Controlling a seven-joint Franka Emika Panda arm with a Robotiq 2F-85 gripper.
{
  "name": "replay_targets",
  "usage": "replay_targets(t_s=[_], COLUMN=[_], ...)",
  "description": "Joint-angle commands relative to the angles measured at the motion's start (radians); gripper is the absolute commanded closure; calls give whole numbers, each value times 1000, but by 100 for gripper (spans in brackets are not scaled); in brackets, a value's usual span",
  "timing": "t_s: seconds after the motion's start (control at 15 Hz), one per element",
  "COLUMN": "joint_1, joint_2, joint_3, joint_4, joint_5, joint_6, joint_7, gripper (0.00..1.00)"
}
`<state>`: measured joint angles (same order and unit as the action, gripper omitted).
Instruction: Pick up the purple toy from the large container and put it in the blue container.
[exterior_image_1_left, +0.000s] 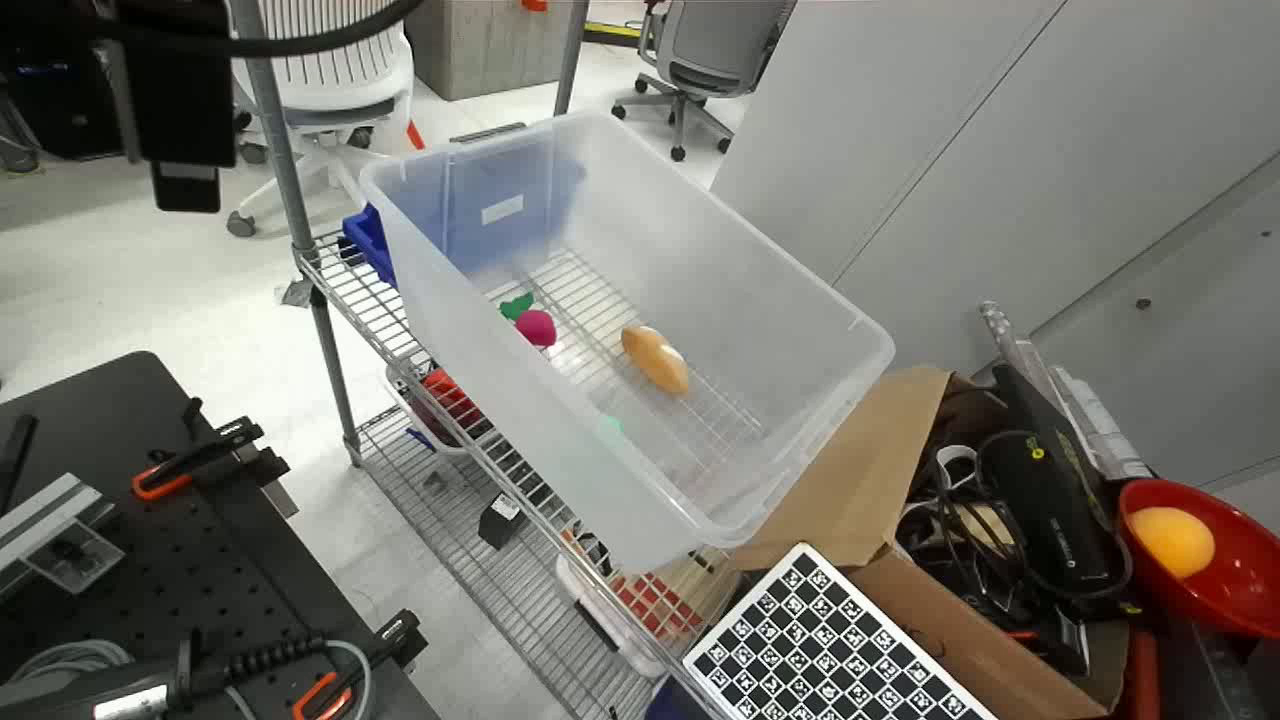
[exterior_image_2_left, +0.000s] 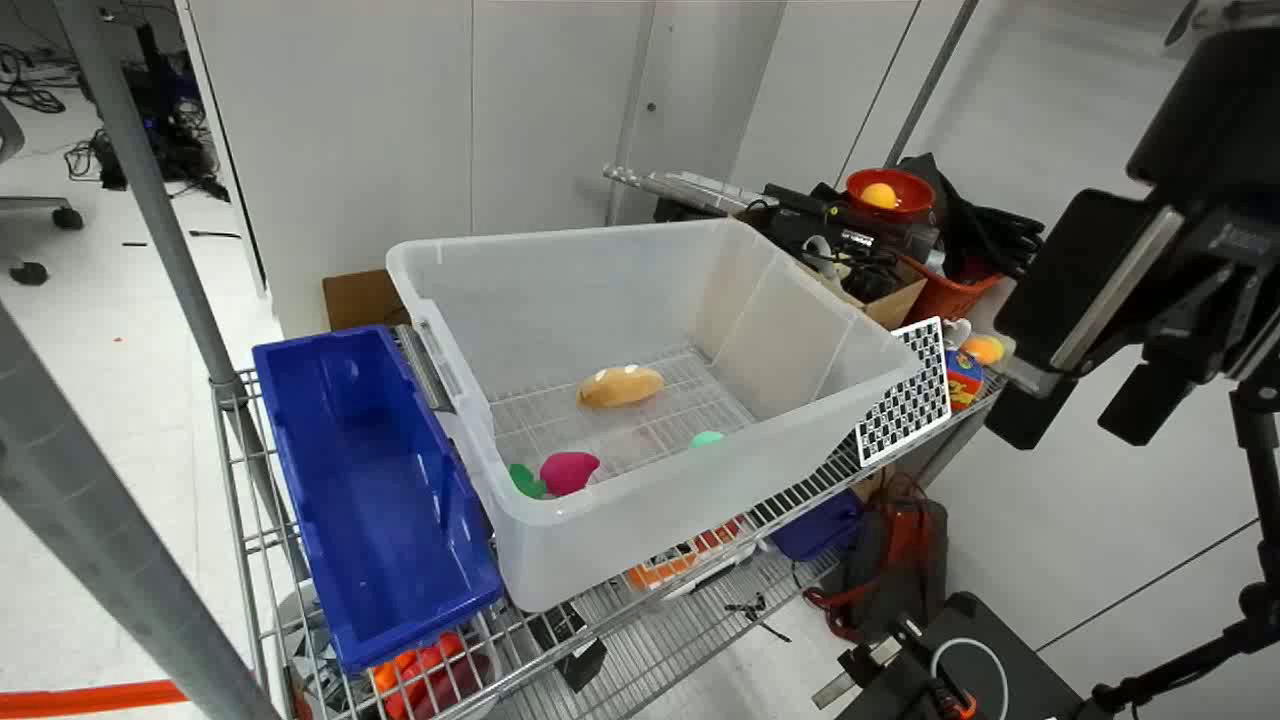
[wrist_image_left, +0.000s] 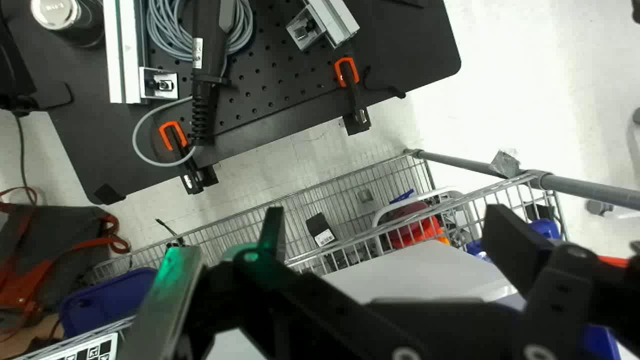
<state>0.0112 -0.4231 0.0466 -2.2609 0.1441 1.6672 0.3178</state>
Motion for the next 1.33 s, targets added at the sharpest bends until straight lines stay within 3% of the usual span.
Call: replay_targets(t_s=[0.0, 0.33, 0.53, 0.67, 1.0, 1.2, 1.27], joint_1=[-11, -11, -4, -4, -8, 6, 19], joint_2=[0, 0, 37, 109, 329, 501, 558], joint_3=[9, 9, 28, 38, 61, 55, 45], joint_4=[3, 4, -3, 40, 164, 279, 314], joint_5=[3, 3, 8, 10, -37, -131, -108], joint_6=[-3, -3, 59, 74, 305, 372, 425], joint_7=[-3, -3, 15, 36, 172, 319, 313], gripper=[0, 0, 0, 0, 0, 0, 0])
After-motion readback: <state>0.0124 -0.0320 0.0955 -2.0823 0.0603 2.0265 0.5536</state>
